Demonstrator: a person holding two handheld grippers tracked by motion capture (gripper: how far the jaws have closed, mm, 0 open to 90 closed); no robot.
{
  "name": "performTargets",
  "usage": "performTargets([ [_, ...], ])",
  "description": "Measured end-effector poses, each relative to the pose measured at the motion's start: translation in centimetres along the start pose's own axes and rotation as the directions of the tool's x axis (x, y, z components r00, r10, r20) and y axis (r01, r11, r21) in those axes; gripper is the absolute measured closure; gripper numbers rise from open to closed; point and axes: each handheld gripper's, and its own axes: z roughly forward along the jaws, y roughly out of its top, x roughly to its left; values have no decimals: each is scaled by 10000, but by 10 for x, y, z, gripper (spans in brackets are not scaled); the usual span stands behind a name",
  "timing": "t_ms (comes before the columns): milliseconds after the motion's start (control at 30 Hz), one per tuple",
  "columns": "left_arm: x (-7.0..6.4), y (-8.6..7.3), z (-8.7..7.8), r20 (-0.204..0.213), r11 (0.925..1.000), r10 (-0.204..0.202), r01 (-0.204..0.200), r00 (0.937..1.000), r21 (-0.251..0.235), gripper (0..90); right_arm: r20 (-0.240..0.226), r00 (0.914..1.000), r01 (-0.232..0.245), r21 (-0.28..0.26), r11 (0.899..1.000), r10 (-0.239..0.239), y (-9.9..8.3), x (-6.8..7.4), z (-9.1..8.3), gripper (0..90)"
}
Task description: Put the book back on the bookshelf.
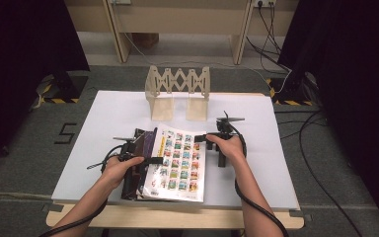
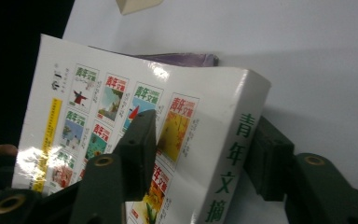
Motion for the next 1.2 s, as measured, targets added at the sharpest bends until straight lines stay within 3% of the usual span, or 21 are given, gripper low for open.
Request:
performTargets([
  [167,-3,5,1,-258,9995,186,-179,9995,273,657,6,9967,811,-318,9962,-811,3,12,-8,652],
  [300,-6,6,1,-404,9989,312,-298,9987,364,652,315,9898,1400,-473,9890,-1386,4,27,-12,657],
  [400,-5,6,1,-356,9991,276,-264,9990,336,652,342,9858,1658,-561,9846,-1641,5,30,-12,661],
  [633,-5,6,0,-352,9989,346,-334,9988,338,644,-35,9900,1395,-1098,9841,-1407,4,37,-14,686],
  [833,-5,4,1,-219,9983,530,-524,9984,245,637,39,9849,1724,-1110,9788,-1730,7,51,-23,698],
  [967,-6,4,2,-225,9967,707,-698,9972,407,654,-9,9890,1470,-1048,9836,-1479,6,54,-22,705],
  [1200,-6,5,2,-225,9960,735,-723,9970,522,662,621,9774,2068,-821,9749,-2021,6,58,-15,689],
])
